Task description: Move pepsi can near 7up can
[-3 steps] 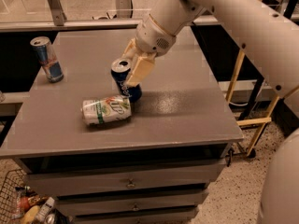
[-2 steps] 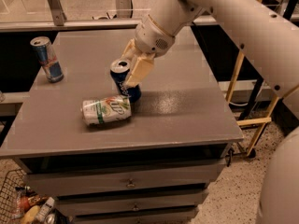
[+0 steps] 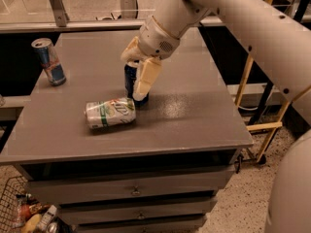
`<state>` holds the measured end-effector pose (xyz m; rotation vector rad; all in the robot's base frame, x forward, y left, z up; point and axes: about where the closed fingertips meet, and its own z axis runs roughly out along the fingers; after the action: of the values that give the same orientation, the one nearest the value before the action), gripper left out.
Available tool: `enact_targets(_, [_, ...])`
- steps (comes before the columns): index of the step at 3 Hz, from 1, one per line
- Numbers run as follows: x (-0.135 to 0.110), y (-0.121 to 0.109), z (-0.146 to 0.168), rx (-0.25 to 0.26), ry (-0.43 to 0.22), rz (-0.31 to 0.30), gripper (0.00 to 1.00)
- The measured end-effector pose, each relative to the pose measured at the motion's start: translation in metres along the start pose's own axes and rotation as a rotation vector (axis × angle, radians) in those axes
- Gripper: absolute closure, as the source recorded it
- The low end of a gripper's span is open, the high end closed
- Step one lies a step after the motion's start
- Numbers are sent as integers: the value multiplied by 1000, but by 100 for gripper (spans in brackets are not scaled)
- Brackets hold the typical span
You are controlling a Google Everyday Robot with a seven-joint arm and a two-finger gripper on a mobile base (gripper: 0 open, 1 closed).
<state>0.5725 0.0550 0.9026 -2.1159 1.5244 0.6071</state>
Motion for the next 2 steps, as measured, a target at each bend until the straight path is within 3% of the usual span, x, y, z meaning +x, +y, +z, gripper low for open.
enact_targets(1, [1,7,-9,13,18,4,0])
enact_targets(2, [9,41,-45,99,61,51,0])
